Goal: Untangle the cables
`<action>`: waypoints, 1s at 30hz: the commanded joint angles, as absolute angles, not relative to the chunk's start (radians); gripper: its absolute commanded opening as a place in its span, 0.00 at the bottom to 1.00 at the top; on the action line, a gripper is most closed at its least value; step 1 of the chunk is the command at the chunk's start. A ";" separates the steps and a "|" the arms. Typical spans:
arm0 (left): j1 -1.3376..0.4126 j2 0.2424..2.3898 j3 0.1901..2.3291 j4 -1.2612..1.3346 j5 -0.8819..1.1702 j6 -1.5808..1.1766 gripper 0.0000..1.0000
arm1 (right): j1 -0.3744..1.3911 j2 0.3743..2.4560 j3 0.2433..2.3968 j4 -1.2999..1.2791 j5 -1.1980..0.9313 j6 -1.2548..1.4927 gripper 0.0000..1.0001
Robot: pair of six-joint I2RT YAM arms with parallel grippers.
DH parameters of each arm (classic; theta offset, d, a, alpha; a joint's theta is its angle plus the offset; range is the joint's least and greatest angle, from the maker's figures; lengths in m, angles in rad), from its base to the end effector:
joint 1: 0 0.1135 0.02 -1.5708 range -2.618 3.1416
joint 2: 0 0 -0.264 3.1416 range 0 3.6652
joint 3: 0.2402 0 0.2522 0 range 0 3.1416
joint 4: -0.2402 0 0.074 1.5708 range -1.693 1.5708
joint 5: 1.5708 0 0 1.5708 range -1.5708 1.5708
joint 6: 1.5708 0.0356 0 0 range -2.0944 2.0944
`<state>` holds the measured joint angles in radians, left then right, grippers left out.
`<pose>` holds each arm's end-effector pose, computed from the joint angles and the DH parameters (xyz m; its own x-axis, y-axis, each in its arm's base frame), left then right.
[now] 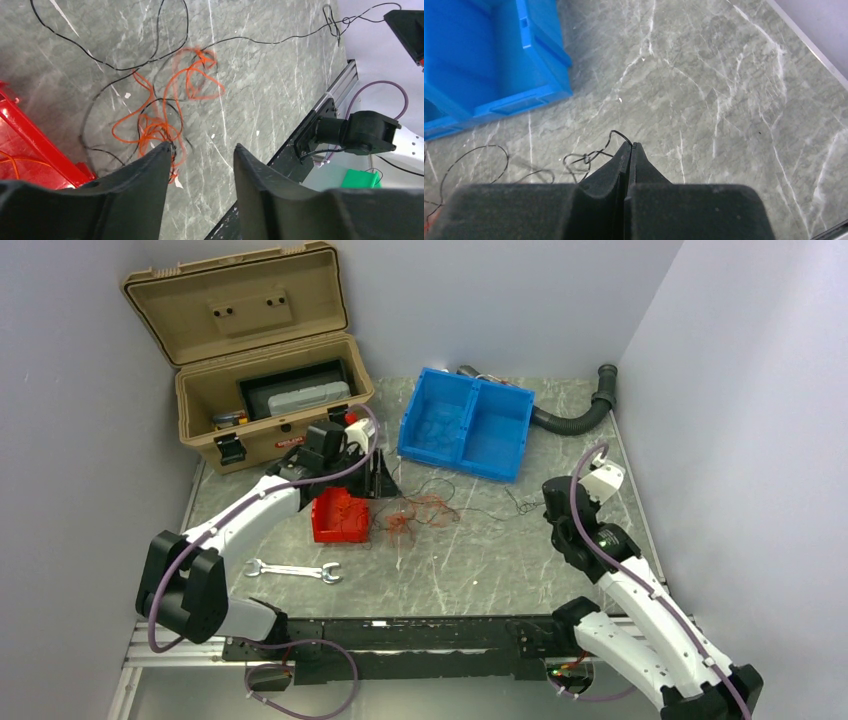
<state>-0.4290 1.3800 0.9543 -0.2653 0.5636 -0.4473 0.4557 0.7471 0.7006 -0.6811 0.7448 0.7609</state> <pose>0.2631 -0.1413 0.2599 -0.8366 -0.0194 -0.5475 0.4039 0.6534 -0.6403 0.1441 0.0437 0.2748 -0.3422 0.3969 -0.8517 0.5067 0.8413 0.1885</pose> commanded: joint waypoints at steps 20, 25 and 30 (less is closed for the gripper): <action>-0.646 1.352 1.030 0.391 0.582 -0.265 0.89 | 0.452 1.061 1.604 -0.532 -0.078 0.374 0.00; -0.661 1.486 1.149 0.396 0.590 -0.278 0.88 | 0.453 1.098 1.700 -0.513 -0.115 0.417 0.00; -0.692 1.578 1.182 0.420 0.605 -0.315 0.81 | 0.452 1.117 1.770 -0.502 -0.053 0.437 0.00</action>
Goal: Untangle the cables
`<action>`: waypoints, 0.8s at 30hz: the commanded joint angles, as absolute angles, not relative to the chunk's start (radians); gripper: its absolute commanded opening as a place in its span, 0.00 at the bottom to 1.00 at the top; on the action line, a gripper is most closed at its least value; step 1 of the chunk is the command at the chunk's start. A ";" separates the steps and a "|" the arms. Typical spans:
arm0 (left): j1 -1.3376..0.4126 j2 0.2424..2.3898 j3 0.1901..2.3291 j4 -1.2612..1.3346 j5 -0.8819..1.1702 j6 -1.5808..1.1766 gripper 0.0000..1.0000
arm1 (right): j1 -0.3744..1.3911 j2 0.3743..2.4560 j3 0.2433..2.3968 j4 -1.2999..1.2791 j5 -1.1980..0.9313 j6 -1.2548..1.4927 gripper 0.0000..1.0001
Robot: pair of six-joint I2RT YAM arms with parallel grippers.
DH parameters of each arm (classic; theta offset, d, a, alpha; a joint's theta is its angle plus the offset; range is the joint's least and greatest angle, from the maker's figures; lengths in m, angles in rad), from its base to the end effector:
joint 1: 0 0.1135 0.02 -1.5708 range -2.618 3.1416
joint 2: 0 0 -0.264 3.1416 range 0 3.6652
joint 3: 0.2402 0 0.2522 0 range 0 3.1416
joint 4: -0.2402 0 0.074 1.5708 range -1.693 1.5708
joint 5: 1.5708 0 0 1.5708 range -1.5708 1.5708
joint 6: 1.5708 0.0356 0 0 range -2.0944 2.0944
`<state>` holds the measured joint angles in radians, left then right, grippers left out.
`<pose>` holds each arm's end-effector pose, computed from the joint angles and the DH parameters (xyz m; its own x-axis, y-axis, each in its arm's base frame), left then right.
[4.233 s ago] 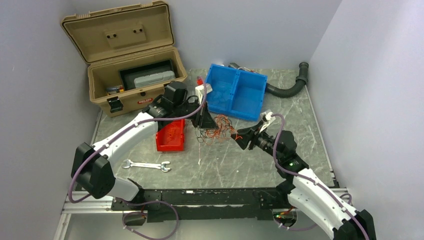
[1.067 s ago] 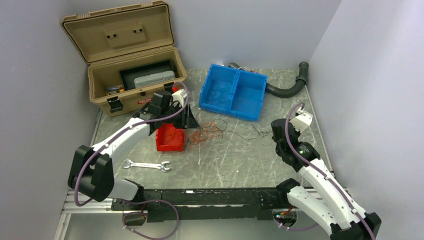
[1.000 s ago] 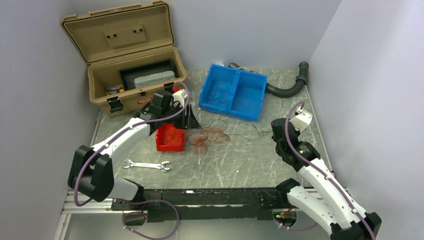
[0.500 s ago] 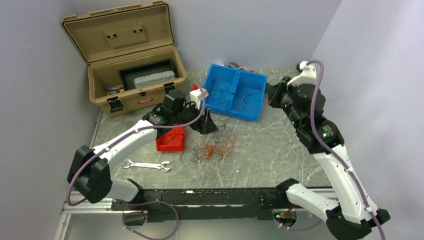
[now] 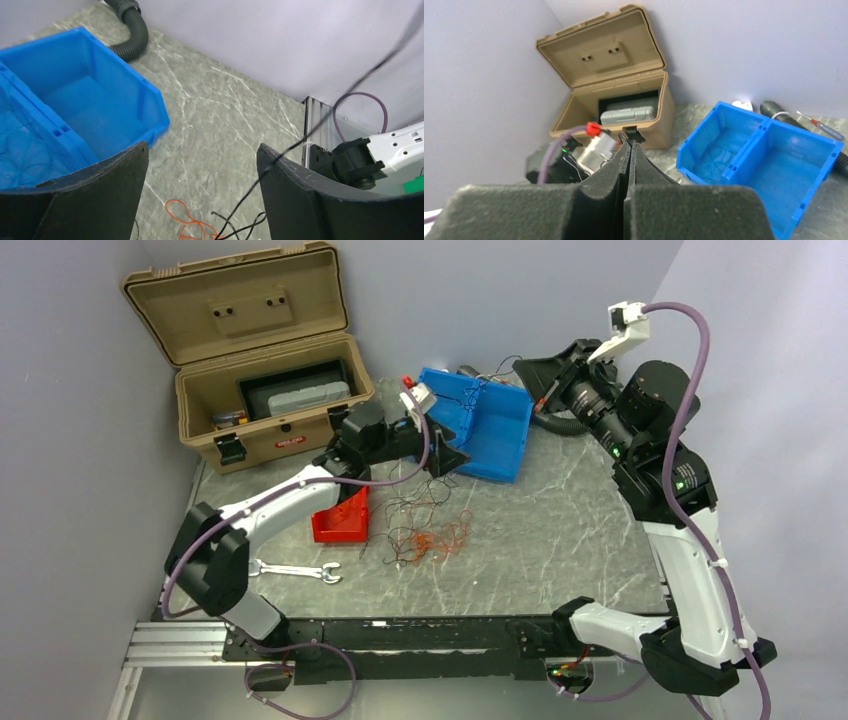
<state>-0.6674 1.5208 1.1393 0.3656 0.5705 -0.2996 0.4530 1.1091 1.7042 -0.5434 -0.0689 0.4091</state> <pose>0.2712 -0.2382 0.3400 -0.2908 -0.0871 -0.9528 0.8993 0.3152 -0.3033 0.1617 0.0814 0.5425 -0.1556 0.3656 -0.9177 -0.4758 0.7864 0.3940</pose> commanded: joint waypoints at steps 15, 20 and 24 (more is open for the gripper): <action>-0.693 1.523 1.188 0.221 0.618 -0.287 0.08 | 0.452 1.035 1.590 -0.563 0.402 0.378 0.00; -0.691 1.485 1.245 0.141 0.674 -0.301 0.04 | 0.451 0.988 1.309 -0.569 0.316 0.389 0.48; -0.681 1.482 1.247 0.170 0.717 -0.397 0.04 | 0.452 0.920 1.124 -0.490 0.106 0.364 0.70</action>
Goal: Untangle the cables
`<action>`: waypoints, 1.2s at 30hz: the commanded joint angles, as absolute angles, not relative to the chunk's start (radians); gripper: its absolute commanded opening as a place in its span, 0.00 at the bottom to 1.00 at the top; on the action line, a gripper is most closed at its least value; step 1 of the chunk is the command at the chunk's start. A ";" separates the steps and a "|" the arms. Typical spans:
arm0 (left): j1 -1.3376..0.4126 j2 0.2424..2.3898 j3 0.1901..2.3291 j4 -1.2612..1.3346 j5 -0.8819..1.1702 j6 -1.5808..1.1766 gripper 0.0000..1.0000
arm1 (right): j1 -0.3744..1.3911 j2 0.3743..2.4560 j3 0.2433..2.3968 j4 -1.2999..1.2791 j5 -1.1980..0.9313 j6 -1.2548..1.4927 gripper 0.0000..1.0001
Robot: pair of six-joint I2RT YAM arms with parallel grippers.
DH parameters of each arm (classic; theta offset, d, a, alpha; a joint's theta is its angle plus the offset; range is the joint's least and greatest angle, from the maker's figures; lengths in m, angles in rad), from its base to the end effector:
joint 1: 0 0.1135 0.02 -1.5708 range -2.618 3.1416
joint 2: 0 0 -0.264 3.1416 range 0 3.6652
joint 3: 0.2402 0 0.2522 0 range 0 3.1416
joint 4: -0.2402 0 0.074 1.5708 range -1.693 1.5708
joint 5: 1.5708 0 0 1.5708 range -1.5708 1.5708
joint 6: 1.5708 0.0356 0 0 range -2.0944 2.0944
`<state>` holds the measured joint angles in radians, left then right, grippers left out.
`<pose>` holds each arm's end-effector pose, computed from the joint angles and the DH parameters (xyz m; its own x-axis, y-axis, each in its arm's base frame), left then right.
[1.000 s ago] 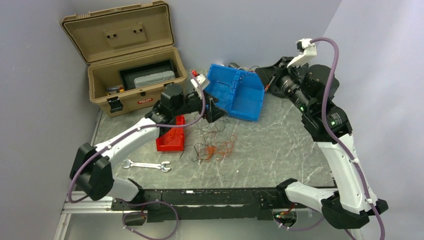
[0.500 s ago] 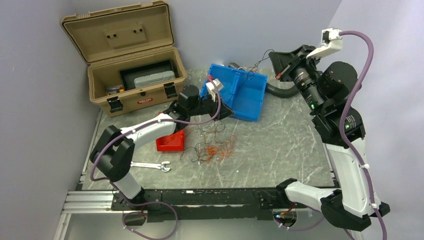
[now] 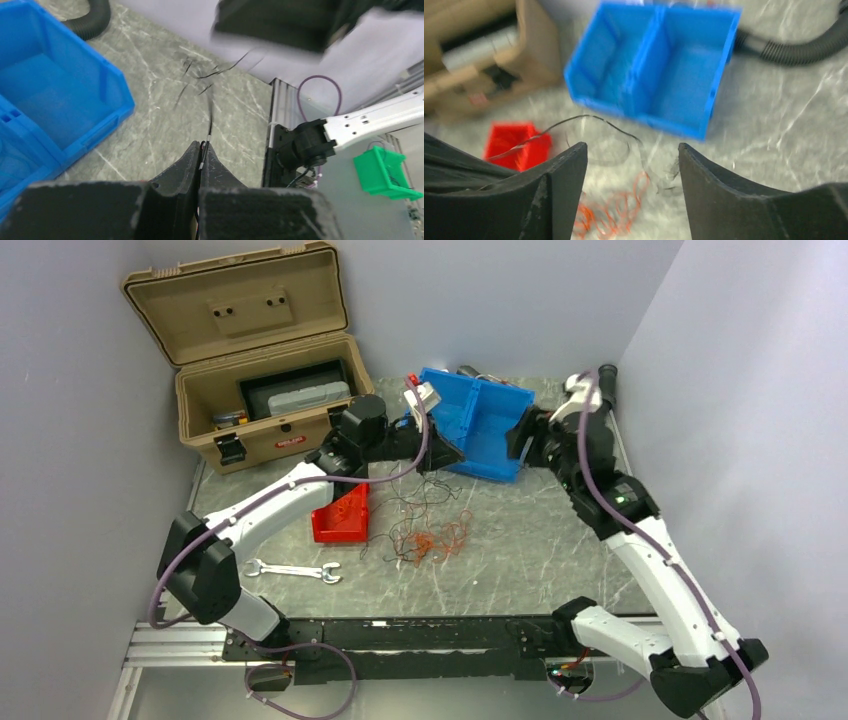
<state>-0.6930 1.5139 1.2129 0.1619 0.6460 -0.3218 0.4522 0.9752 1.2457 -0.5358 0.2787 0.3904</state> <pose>0.2619 -0.2453 0.3475 -0.4076 0.0102 -0.9131 0.8853 0.2495 -0.3924 0.1809 0.0770 0.4269 -0.2871 0.2673 -0.9199 -0.0779 0.9506 0.3005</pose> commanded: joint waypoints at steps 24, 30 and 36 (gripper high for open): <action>-0.578 1.473 1.181 0.549 0.795 -0.960 0.00 | 0.553 0.846 0.365 0.513 -0.410 0.392 0.68; -0.578 1.457 1.178 0.544 0.791 -0.969 0.00 | 0.651 1.061 0.413 0.736 -0.383 0.385 0.63; -0.577 1.436 1.183 0.526 0.787 -0.961 0.00 | 0.717 1.245 0.490 0.841 -0.294 0.368 0.57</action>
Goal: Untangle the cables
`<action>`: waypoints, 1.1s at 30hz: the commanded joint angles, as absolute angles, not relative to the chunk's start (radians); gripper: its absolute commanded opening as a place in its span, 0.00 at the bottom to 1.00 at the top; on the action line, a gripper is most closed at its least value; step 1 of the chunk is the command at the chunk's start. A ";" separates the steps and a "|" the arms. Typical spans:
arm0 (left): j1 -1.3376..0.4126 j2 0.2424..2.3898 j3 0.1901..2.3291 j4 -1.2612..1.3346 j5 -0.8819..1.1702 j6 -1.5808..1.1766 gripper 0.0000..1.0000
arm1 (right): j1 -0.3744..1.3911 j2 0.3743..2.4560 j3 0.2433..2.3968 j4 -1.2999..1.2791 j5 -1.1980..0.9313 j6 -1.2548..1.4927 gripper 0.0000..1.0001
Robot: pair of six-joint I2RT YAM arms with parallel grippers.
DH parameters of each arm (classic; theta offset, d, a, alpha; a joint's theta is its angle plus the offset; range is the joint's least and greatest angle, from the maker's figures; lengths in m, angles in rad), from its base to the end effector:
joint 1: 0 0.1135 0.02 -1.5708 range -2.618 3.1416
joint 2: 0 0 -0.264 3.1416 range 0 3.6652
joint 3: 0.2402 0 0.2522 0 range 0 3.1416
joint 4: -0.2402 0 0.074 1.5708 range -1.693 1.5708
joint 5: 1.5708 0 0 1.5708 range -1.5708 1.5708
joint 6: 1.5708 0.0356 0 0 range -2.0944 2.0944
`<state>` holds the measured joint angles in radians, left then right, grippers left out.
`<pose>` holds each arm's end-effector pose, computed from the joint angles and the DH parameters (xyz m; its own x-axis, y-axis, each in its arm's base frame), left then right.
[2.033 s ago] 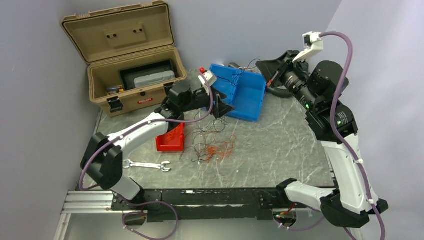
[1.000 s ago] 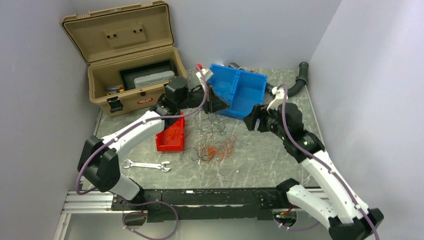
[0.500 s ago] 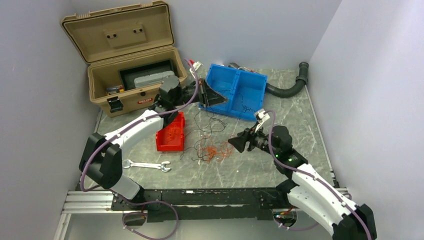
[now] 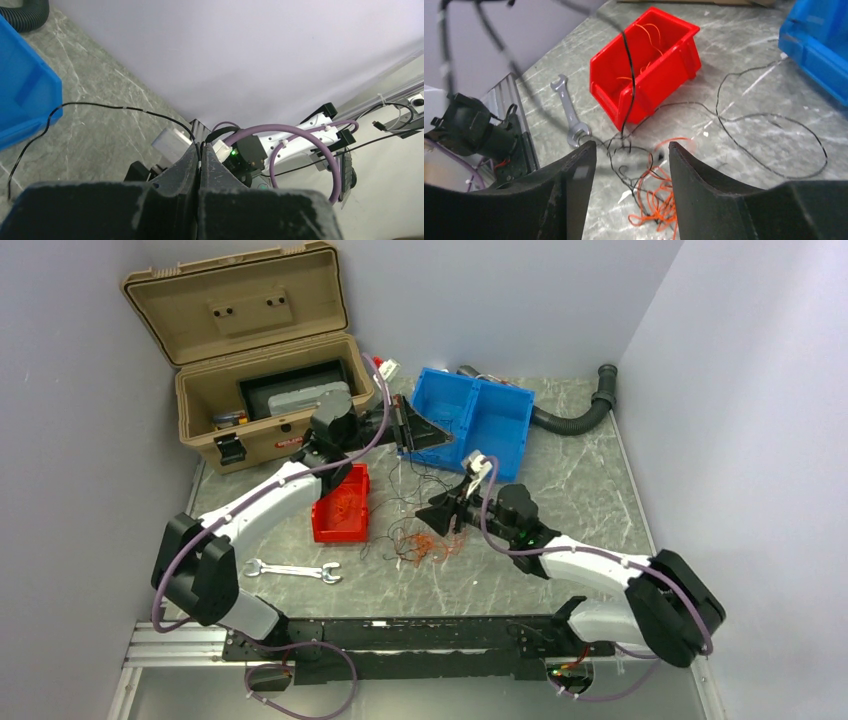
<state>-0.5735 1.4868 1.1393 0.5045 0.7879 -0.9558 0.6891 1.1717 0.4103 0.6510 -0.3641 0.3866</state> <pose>0.2774 -0.2092 0.3651 -0.7172 -0.2226 -0.6604 0.6674 0.0534 -0.7428 0.1793 0.1641 0.2194 -0.4058 0.1222 -0.9058 -0.7713 0.4860 0.4111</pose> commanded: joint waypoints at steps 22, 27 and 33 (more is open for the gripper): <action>-0.458 1.423 1.220 0.462 0.822 -0.904 0.36 | 0.771 1.098 0.349 0.742 -0.212 0.477 0.00; -0.425 1.440 1.234 0.463 0.853 -0.907 0.03 | 0.779 0.960 0.305 0.603 -0.184 0.483 0.00; -0.407 1.450 1.237 0.444 0.852 -0.890 0.14 | 0.782 0.845 0.290 0.430 -0.164 0.470 0.00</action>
<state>-0.4213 1.4528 1.1938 0.4377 0.8333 -0.9195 0.7753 0.9142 0.3073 0.5526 -0.1978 0.4713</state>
